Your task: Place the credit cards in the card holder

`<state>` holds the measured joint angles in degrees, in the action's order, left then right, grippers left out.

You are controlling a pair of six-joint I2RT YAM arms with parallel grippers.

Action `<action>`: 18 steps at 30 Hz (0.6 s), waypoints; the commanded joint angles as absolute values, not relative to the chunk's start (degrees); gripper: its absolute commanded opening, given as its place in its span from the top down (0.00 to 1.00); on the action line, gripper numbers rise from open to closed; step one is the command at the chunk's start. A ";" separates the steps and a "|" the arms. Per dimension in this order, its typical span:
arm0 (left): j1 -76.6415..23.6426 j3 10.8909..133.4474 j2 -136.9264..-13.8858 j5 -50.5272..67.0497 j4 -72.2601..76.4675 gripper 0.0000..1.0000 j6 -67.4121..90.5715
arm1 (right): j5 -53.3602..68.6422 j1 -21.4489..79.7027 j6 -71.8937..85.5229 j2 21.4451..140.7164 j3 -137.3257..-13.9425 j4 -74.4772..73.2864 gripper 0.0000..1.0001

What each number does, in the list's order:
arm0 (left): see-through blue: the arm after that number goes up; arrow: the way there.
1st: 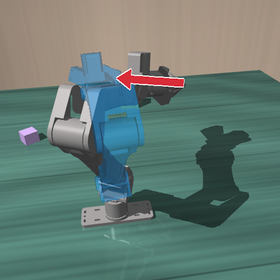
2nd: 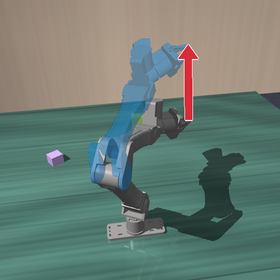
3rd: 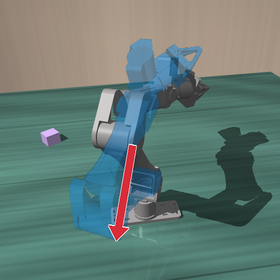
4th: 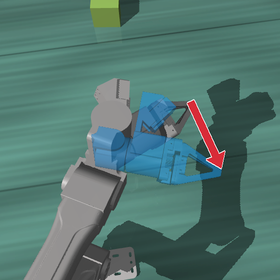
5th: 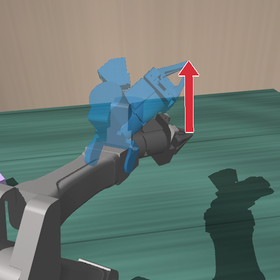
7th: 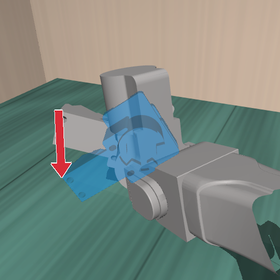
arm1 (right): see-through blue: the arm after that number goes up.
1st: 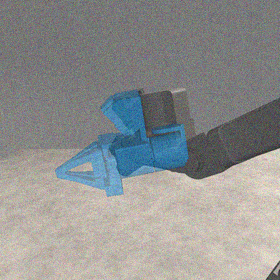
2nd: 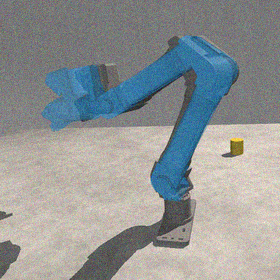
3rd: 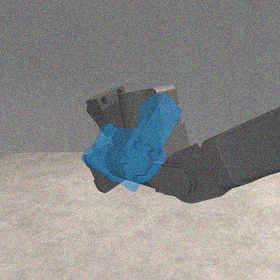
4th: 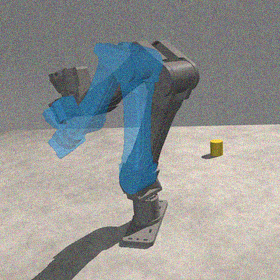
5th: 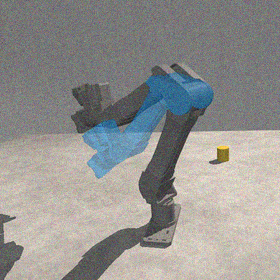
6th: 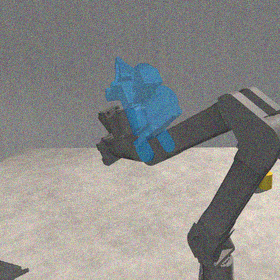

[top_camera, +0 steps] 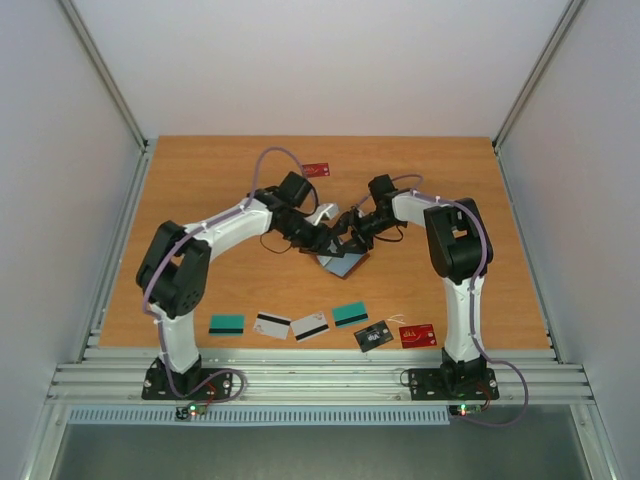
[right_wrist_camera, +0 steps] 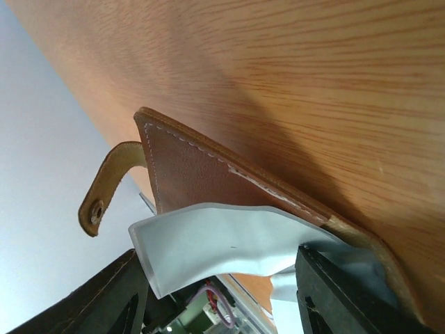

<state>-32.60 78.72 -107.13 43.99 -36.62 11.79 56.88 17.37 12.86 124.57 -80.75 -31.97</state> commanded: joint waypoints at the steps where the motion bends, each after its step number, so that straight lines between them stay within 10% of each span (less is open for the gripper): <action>1: -33.33 83.03 -112.87 43.41 -34.70 0.44 9.68 | 57.13 17.67 7.90 126.23 -83.15 -36.38 0.40; 18: -34.46 84.71 -122.39 34.86 -30.56 0.46 11.27 | 52.74 14.77 4.88 117.29 -84.94 -45.11 0.32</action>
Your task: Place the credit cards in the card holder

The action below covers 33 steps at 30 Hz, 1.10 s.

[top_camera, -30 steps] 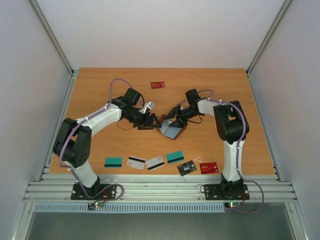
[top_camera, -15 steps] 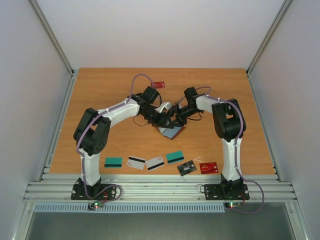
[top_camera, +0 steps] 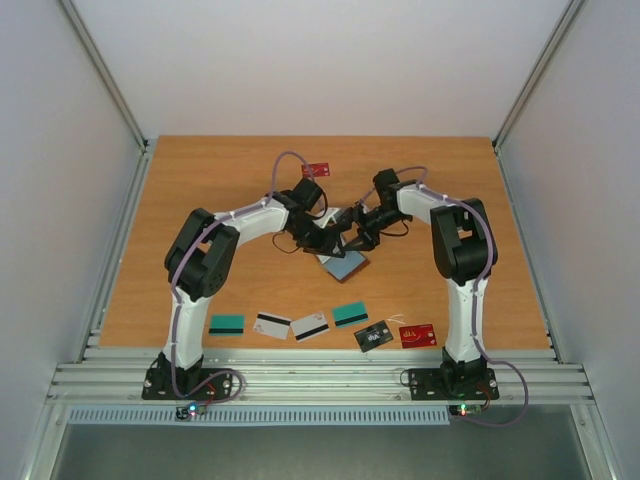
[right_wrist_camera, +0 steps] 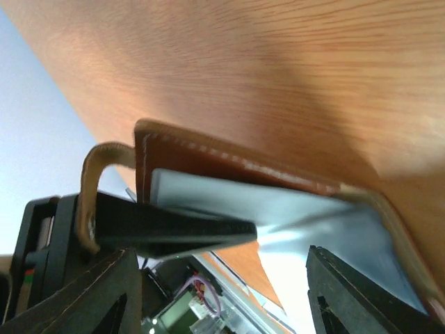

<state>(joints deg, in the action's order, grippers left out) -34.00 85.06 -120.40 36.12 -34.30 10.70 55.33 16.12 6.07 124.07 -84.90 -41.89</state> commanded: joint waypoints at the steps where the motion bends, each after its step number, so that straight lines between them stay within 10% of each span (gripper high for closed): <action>1: -34.45 84.74 -122.78 34.97 -30.23 0.46 12.16 | 51.03 14.55 4.88 116.15 -83.81 -45.82 0.32; 13: -34.37 82.63 -124.61 31.10 -30.10 0.49 18.32 | 45.03 16.58 16.55 104.25 -62.67 -33.77 0.33; 33: -33.21 70.97 -116.69 32.64 -28.35 0.53 34.22 | 36.75 19.03 13.76 112.69 -68.09 -33.34 0.78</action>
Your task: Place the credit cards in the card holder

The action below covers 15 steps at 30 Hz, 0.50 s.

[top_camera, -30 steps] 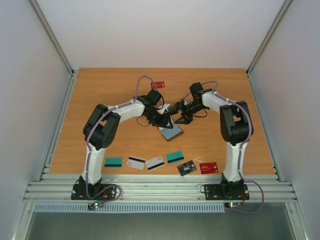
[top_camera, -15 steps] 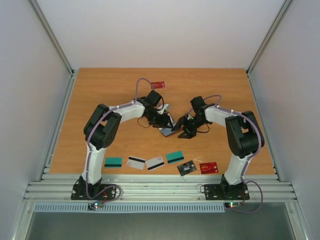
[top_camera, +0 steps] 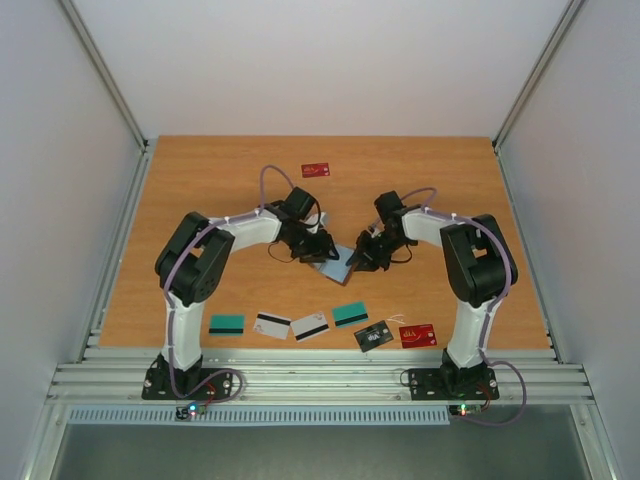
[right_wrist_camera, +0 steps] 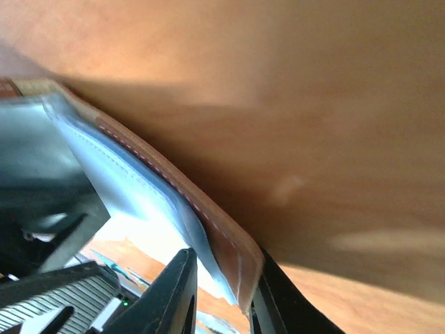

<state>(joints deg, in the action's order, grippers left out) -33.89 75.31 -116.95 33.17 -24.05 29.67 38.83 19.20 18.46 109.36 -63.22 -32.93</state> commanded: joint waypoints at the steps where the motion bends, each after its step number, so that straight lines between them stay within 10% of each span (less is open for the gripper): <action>1: -32.88 70.15 -116.07 33.06 -28.06 0.53 34.76 | 37.20 18.99 11.44 113.78 -69.77 -33.84 0.78; 15: -22.61 59.71 -108.10 40.96 -21.48 0.50 38.99 | 37.90 18.85 -2.24 127.18 -86.62 -45.76 0.80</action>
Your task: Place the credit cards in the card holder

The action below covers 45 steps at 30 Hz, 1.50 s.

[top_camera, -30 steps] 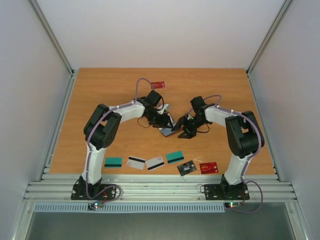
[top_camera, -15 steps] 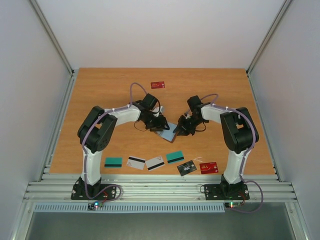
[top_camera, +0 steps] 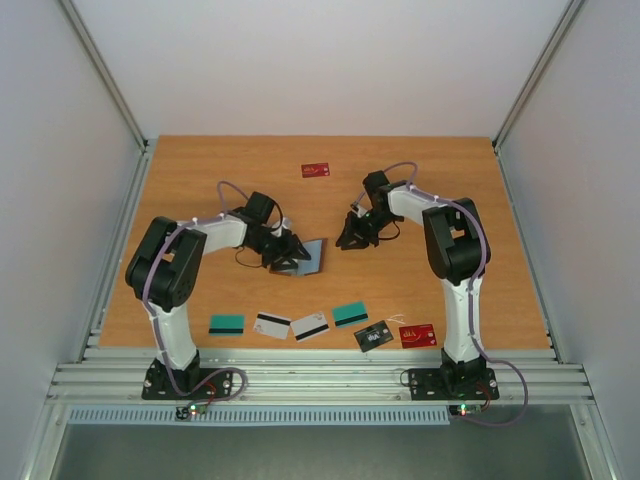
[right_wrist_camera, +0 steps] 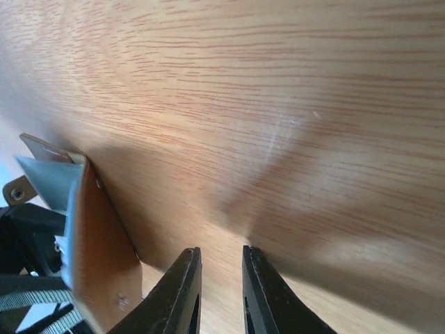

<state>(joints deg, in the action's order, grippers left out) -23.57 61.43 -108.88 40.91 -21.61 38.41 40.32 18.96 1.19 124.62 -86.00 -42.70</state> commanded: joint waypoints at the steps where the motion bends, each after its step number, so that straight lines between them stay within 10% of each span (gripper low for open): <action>1: -22.59 59.68 -108.23 41.35 -21.04 0.50 38.91 | 38.15 18.84 -2.31 126.69 -86.65 -45.79 0.80; 13: -22.88 67.28 -104.73 41.22 -28.44 0.48 36.19 | 34.77 18.72 -4.67 111.34 -84.22 -50.09 0.69; 45: -47.05 73.70 -103.28 39.54 -33.38 0.50 25.45 | 35.51 18.90 33.71 61.24 -30.81 -47.78 0.40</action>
<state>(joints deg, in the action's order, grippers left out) -42.96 71.64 -99.81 39.62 -34.52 24.99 33.19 18.85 28.64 64.66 -32.69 -47.51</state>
